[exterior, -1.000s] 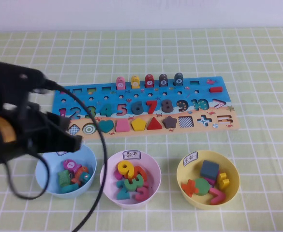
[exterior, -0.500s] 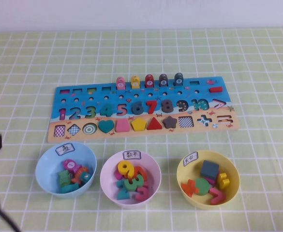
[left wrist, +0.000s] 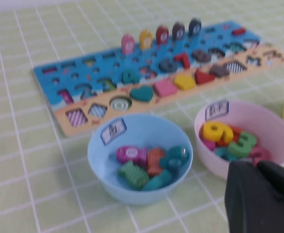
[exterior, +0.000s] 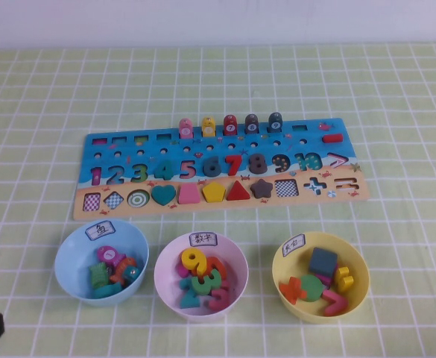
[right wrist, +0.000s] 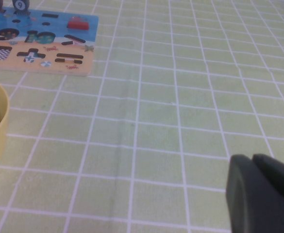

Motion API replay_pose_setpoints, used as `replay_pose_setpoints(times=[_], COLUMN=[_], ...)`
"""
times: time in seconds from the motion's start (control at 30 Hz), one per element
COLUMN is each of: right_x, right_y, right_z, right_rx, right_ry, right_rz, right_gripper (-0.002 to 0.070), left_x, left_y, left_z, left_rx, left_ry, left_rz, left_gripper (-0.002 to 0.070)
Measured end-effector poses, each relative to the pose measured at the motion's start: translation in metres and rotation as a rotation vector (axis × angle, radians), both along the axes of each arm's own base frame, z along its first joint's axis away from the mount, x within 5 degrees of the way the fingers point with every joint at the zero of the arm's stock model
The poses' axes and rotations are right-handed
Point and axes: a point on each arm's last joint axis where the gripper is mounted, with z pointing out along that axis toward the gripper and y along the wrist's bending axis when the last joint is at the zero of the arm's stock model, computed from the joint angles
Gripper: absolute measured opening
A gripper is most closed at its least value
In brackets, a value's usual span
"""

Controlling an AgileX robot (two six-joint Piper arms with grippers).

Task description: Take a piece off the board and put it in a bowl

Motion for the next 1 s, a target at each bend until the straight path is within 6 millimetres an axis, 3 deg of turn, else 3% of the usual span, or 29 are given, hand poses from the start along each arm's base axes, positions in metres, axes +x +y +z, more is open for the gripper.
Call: replay_pose_setpoints(times=[0.43,0.87,1.0], right_x=[0.0,0.0,0.0], right_y=[0.0,0.0,0.0], right_z=[0.0,0.0,0.0], right_rx=[0.0,0.0,0.0], right_ry=[0.0,0.0,0.0], right_rz=[0.0,0.0,0.0], right_gripper=[-0.0017,-0.0017,-0.0017], left_x=[0.004,0.024,0.025], left_y=[0.005,-0.002,0.001], left_z=[-0.007,-0.074,-0.079], left_rx=[0.103,0.024,0.015], left_ry=[-0.026,-0.261,-0.297], left_rz=[0.031,0.099,0.149], left_gripper=[0.0,0.0,-0.0001])
